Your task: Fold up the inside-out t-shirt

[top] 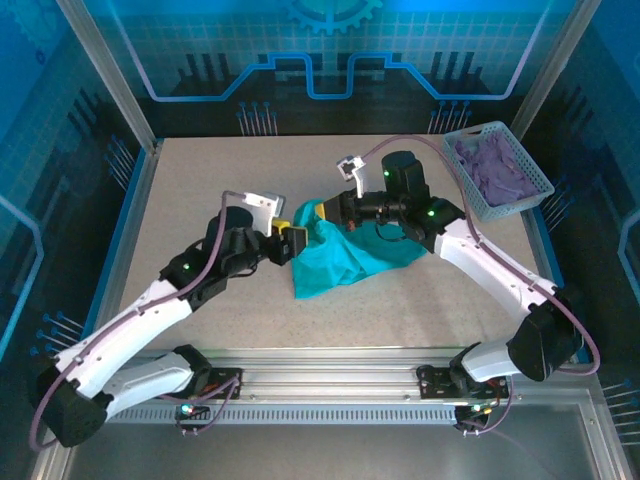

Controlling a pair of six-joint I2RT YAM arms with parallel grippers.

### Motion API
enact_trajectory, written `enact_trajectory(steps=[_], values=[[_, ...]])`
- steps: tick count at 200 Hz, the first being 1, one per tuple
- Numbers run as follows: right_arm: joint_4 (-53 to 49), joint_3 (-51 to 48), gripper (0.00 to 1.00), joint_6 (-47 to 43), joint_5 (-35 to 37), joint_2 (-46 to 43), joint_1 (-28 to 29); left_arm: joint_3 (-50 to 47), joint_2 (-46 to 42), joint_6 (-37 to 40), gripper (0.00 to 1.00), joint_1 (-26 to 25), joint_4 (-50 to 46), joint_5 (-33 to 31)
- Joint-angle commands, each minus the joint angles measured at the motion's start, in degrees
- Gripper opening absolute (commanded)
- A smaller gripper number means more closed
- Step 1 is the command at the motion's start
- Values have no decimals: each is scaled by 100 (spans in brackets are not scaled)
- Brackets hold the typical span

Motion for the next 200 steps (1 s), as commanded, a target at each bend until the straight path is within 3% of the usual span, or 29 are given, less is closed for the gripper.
enact_trajectory(steps=[1, 13, 26, 38, 50, 68, 82, 96, 137, 152, 174, 200], values=[[42, 81, 0, -2, -208, -87, -46, 404, 483, 298, 41, -24, 159, -18], [-146, 72, 0, -237, -173, -182, -67, 552, 734, 260, 23, -7, 315, 321], [-677, 101, 0, -652, 239, -345, -136, 598, 828, 19, 1, 200, 586, 1281], [-1354, 173, 0, -990, 1273, -493, -209, 380, 715, -635, 0, 678, 1299, 2813], [-1731, 156, 2, -1256, 2448, -638, -167, -228, 546, -1837, 0, 1220, 3023, 4336], [-1595, 55, 10, -1556, 2648, -725, -112, -892, 551, -3315, 0, 1546, 5430, 5293], [-1581, 107, 16, -1754, 2587, -680, -67, -986, 650, -3602, 0, 1549, 5953, 5565], [-1735, 207, 21, -2034, 2671, -647, 5, -1018, 672, -3507, 0, 1549, 5870, 5594], [-2179, 64, 33, -2709, 3375, -1094, 324, -766, 147, -1981, 0, 1544, 3573, 4956], [-2103, -157, 34, -3060, 3505, -1452, 542, -715, 59, -1752, 0, 1532, 3182, 4828], [-1834, -458, 35, -3667, 3064, -1877, 996, -722, 79, -1695, 0, 1500, 3103, 4780], [-1918, -283, 30, -4029, 2597, -1564, 1404, -654, 58, -1564, 0, 1452, 2907, 4738]])
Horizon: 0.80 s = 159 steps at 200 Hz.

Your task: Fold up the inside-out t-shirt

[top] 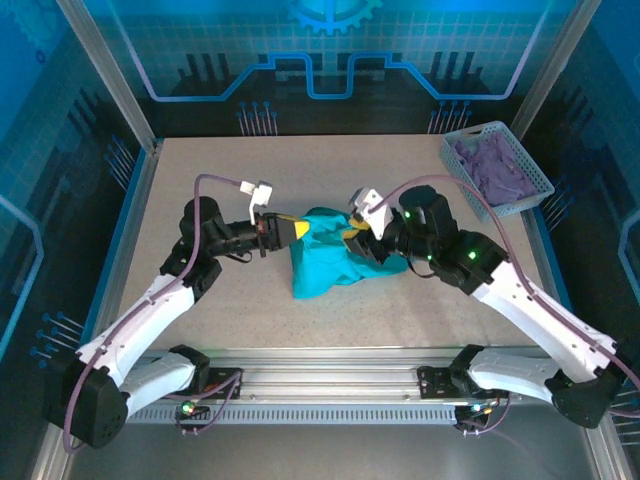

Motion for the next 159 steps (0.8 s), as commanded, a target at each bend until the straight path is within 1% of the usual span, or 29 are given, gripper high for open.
enact_trajectory(steps=[1, 22, 32, 47, 60, 75, 96, 117, 130, 149, 159], values=[[-32, 88, 30, -671, -409, 296, 298, 238, -91, 389, 0, -69, -380, -103], [-36, 312, 27, -794, -361, 699, 390, 290, -123, 490, 0, -98, -537, -142], [-72, 442, 26, -805, -226, 880, 390, 291, -132, 505, 0, -100, -547, -139], [-168, 617, 25, -831, 58, 1161, 358, 294, -145, 514, 0, -101, -547, -142], [-310, 749, 25, -785, 108, 1344, 266, 303, -137, 521, 0, -113, -556, -143], [-414, 797, 27, -711, 151, 1459, 172, 302, -141, 534, 0, -126, -555, -143], [-534, 747, 33, -665, 242, 1543, 125, 312, -146, 544, 0, -126, -556, -143], [-546, 683, 33, -589, 341, 1568, 67, 312, -132, 560, 0, -142, -556, -135], [-523, 683, 33, -453, 37, 1540, -73, 301, -132, 575, 0, -144, -567, -136], [-281, 590, 33, -123, -1020, 1320, -402, 300, -132, 613, 0, -153, -607, -156], [-171, 553, 33, 2, -1338, 1218, -514, 308, -130, 622, 0, -159, -611, -154]])
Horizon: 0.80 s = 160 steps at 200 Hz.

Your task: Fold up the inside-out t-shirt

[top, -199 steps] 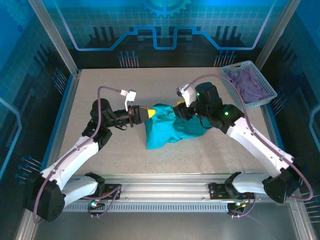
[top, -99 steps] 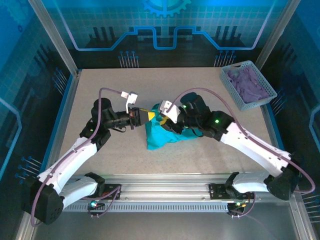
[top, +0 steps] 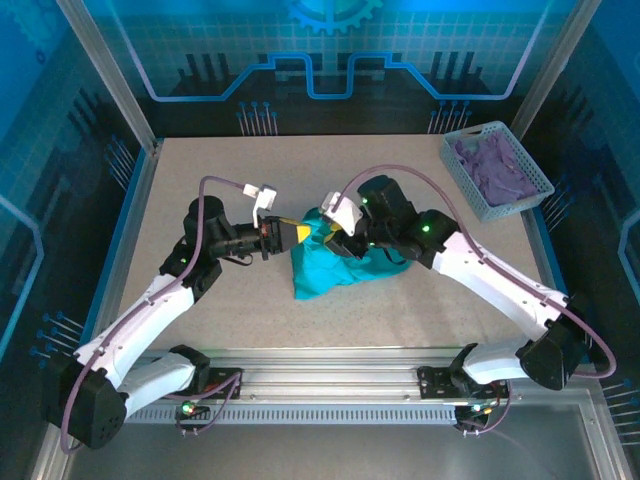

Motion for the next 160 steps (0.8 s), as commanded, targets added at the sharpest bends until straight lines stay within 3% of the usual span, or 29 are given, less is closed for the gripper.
enact_trajectory(steps=[1, 26, 81, 127, 139, 160], values=[[193, -27, 33, 438, -1067, -280, -337, 200, -105, 187, 0, -55, -33, -25], [72, 46, 33, 419, -1115, -213, -382, 210, -100, 200, 0, -70, -27, -34], [-294, 200, 35, 114, -336, 170, -10, 225, -91, 199, 0, -87, -21, -34], [-310, 279, 30, 70, 152, 398, 66, 214, -106, 218, 0, -96, -36, -34], [-285, 266, 25, 52, 181, 425, 81, 200, -106, 224, 0, -96, -31, -46], [-122, 133, 3, 43, 65, 293, 70, 201, -114, 214, 0, -95, -81, -183]])
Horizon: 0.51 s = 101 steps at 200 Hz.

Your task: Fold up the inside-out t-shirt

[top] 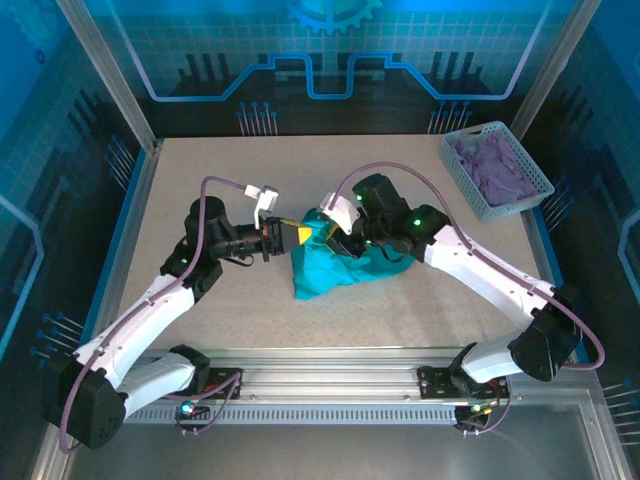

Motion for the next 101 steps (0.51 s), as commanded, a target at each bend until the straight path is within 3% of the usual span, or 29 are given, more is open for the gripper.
enact_trajectory(steps=[1, 49, 101], values=[[67, 49, 3, -14, 24, -89, 51, 200, -119, 122, 0, -41, -70, -188], [738, -615, 0, 131, -1482, -1053, -362, 229, -275, 280, 0, -41, -705, -1424], [1361, -1047, 0, 229, -2358, -1496, -472, 231, -256, 229, 0, -33, -791, -1872]])
